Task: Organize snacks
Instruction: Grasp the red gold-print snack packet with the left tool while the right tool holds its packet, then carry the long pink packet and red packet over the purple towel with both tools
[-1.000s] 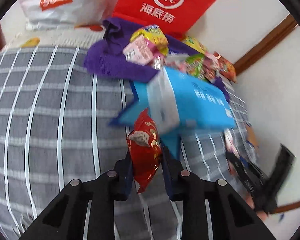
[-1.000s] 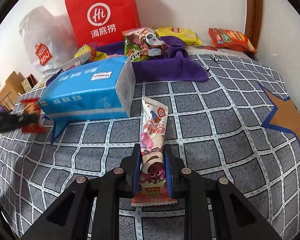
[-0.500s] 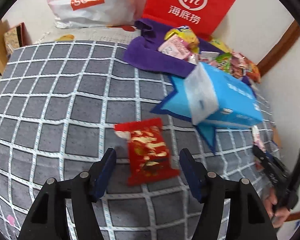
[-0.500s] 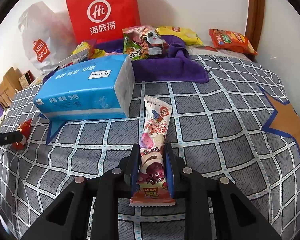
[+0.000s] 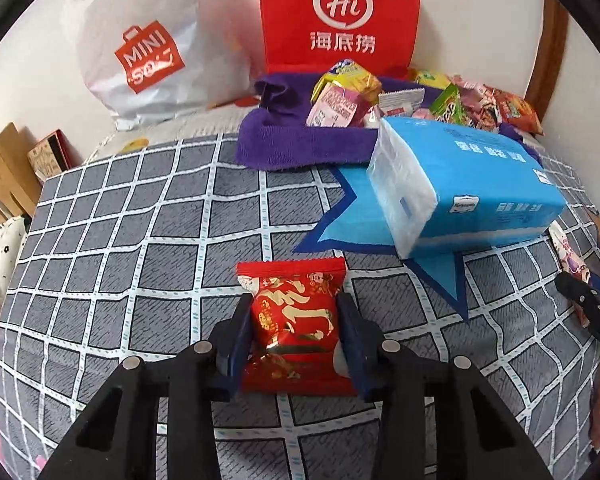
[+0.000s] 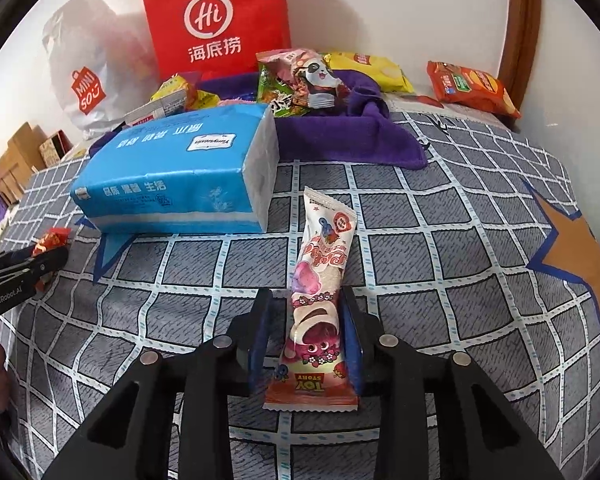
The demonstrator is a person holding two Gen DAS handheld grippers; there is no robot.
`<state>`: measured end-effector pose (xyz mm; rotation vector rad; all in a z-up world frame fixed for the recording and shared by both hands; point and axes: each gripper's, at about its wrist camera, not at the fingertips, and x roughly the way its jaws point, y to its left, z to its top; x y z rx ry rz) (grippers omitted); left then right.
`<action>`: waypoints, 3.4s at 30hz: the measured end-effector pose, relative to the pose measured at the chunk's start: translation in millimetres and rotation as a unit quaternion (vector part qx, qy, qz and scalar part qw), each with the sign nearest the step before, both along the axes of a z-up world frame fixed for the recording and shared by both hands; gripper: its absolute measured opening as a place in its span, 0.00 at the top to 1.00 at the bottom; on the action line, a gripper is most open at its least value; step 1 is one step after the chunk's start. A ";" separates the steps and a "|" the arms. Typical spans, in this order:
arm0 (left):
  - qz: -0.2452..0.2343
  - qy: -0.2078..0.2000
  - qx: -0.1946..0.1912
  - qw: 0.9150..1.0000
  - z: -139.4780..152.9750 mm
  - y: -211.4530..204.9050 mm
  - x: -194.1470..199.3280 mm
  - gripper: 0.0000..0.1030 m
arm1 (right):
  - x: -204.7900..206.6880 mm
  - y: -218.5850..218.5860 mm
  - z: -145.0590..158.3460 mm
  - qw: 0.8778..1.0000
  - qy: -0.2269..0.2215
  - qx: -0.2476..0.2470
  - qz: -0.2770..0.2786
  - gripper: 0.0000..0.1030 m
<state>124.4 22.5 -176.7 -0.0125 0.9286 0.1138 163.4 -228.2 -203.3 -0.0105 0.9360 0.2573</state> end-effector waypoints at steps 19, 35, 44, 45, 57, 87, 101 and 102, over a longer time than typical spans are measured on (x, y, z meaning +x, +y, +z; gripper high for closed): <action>0.001 -0.001 -0.018 1.000 -1.1 2.3 0.3 0.61 | -0.3 3.1 -1.5 1.000 -0.001 -0.003 0.009 0.59; -0.004 0.006 -0.077 0.997 5.6 10.6 -2.5 0.63 | -1.6 -6.7 0.2 1.000 -0.006 0.000 -0.029 0.77; -0.025 0.017 -0.151 0.988 29.3 26.6 -14.3 0.63 | -22.3 -1.1 46.6 0.999 -0.037 0.018 -0.033 0.77; -0.029 0.017 -0.151 0.988 34.6 26.8 -15.2 0.63 | -25.2 0.4 54.6 0.998 -0.043 0.026 -0.035 0.77; -0.065 -0.007 -0.139 0.988 108.2 35.2 -7.8 0.63 | -28.7 35.2 123.5 0.993 -0.104 0.043 -0.021 0.77; -0.076 -0.036 -0.125 0.989 158.8 18.4 89.2 0.63 | 61.2 75.4 178.9 0.991 -0.124 0.033 0.021 0.77; -0.063 -0.028 -0.133 0.989 163.5 21.8 142.9 0.63 | 123.2 63.6 187.1 0.991 -0.107 0.075 0.024 0.77; -0.062 -0.028 -0.132 0.989 163.2 20.7 146.2 0.63 | 127.1 64.1 186.8 0.991 -0.107 0.077 0.025 0.77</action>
